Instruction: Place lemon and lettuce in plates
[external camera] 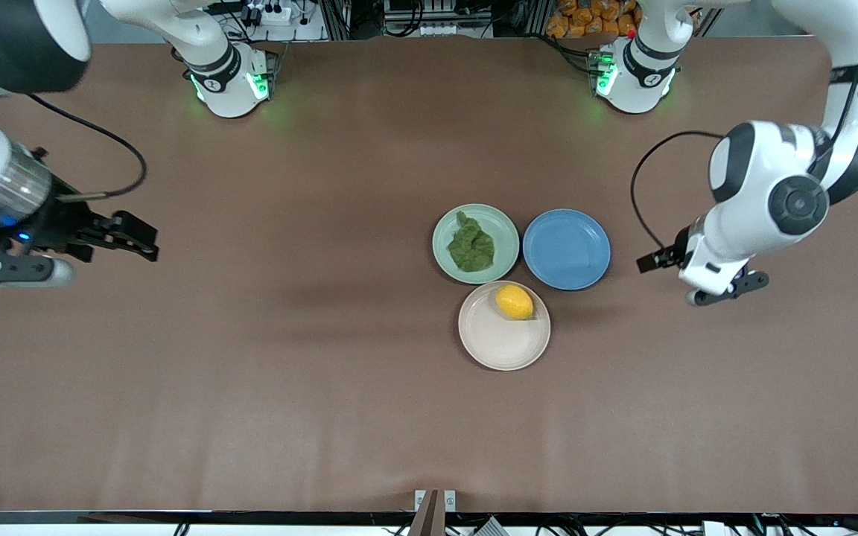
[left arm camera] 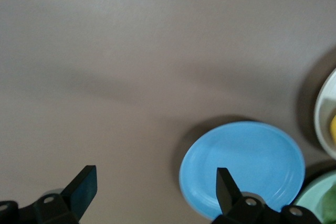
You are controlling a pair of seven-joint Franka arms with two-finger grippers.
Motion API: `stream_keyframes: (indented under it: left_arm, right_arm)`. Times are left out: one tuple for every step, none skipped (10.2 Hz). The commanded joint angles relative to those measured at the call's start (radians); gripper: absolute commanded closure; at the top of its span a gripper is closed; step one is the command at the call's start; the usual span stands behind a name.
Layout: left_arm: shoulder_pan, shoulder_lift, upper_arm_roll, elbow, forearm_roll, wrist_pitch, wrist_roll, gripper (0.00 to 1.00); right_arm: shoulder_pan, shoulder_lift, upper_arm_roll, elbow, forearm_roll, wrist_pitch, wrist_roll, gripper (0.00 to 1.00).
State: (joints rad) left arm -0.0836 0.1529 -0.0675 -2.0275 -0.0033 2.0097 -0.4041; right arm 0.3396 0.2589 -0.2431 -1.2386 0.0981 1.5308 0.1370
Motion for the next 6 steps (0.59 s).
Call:
stream_keyframes:
  left_arm:
    - [0.022, -0.093, 0.011, -0.031, -0.018, -0.057, 0.105, 0.00]
    - [0.018, -0.108, 0.034, 0.004, -0.018, -0.081, 0.135, 0.00]
    - [0.015, -0.110, 0.044, 0.063, -0.017, -0.112, 0.140, 0.00]
    - [0.013, -0.107, 0.044, 0.131, -0.009, -0.146, 0.139, 0.00]
    - [0.015, -0.108, 0.044, 0.182, -0.006, -0.160, 0.139, 0.00]
    - [0.019, -0.113, 0.044, 0.235, -0.006, -0.176, 0.139, 0.00]
  right_arm:
    - [-0.066, -0.032, 0.014, 0.007, 0.005, -0.018, -0.072, 0.00]
    - [-0.070, -0.055, 0.018, 0.004, 0.003, -0.020, -0.095, 0.00]
    - [-0.073, -0.059, 0.018, -0.002, 0.000, -0.020, -0.096, 0.00]
    - [-0.094, -0.067, 0.019, -0.002, 0.002, -0.021, -0.097, 0.00]
    - [-0.121, -0.075, 0.027, -0.004, 0.003, -0.038, -0.109, 0.00]
    - [-0.149, -0.085, 0.031, -0.005, 0.003, -0.043, -0.184, 0.00]
